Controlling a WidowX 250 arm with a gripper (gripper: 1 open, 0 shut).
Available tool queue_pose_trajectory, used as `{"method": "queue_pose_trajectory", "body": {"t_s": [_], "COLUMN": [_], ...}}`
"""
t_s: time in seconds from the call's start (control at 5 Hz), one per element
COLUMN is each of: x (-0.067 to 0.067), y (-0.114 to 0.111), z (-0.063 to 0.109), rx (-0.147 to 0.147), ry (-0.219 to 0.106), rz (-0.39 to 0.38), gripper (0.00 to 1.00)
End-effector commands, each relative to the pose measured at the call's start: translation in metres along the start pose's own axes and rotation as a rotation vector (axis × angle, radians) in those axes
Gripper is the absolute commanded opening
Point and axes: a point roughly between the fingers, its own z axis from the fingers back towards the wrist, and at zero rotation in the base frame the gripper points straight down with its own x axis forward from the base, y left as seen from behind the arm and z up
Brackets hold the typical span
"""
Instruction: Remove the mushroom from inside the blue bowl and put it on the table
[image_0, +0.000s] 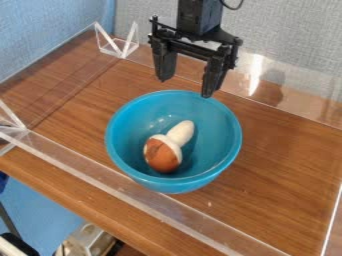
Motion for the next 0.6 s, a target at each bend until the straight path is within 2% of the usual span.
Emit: {"method": "queue_pose_trajectory", "body": {"t_s": [0.0, 0.4], "x": [-0.007, -0.018], "y": [0.003, 0.009], "z": [-0.016, -0.051], "rx": [0.011, 0.028], "ry": [0.022, 0.062], "rz": [-0.022, -0.06], "gripper": [1.0, 1.0]}}
